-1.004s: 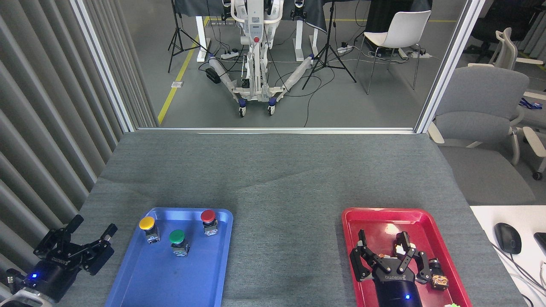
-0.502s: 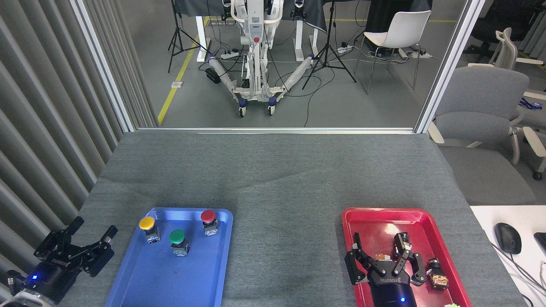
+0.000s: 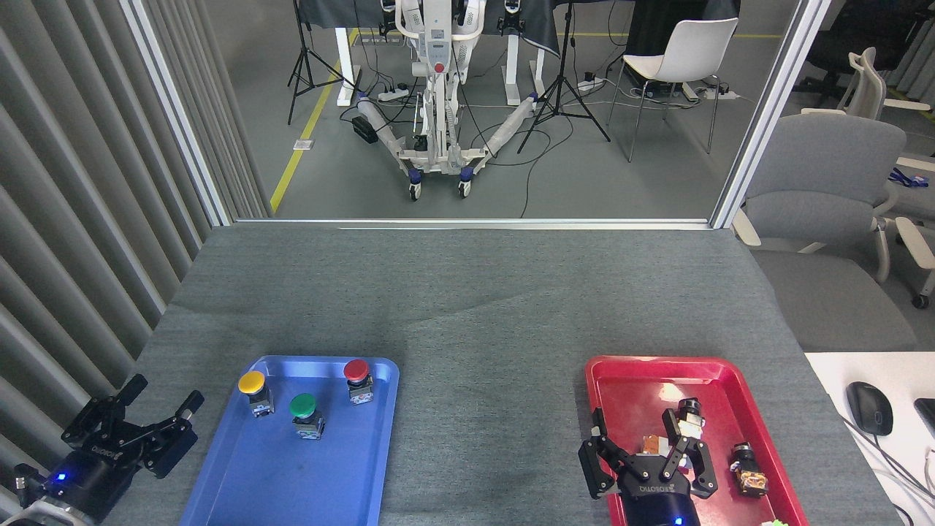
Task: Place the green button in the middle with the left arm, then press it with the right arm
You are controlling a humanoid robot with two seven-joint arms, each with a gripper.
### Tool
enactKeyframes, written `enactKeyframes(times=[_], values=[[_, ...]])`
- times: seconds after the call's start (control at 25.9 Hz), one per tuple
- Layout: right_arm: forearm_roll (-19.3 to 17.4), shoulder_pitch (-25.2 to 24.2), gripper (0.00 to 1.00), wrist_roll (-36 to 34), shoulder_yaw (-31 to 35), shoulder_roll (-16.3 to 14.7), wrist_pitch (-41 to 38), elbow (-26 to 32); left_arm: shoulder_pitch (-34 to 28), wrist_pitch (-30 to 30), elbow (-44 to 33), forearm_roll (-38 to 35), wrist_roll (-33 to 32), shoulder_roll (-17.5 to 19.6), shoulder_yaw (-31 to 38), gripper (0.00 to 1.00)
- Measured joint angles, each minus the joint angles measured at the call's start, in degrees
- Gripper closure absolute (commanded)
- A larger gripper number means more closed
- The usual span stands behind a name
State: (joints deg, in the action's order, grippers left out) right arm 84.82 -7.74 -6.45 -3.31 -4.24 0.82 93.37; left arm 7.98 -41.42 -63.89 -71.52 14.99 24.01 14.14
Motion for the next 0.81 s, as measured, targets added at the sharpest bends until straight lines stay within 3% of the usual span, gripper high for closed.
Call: enactKeyframes(times=[0.23, 0.46, 0.81], values=[[-1.3, 0.0, 0.0, 0.2, 0.0, 0.2, 0.3, 0.0, -1.6, -0.1, -0.8, -0.2, 0.1, -0.4, -1.1, 0.0], [-6.9, -0.5, 0.0, 0.4, 0.2, 0.4, 0.4, -0.2, -4.1, 1.1, -3.3, -0.6, 0.6, -2.3, -7.4, 0.0], [-7.7, -1.4, 0.0, 0.1, 0.2, 0.2, 2.5, -0.7, -4.2, 12.0, -3.7, -7.9, 4.2, -8.8, -13.0, 0.01]])
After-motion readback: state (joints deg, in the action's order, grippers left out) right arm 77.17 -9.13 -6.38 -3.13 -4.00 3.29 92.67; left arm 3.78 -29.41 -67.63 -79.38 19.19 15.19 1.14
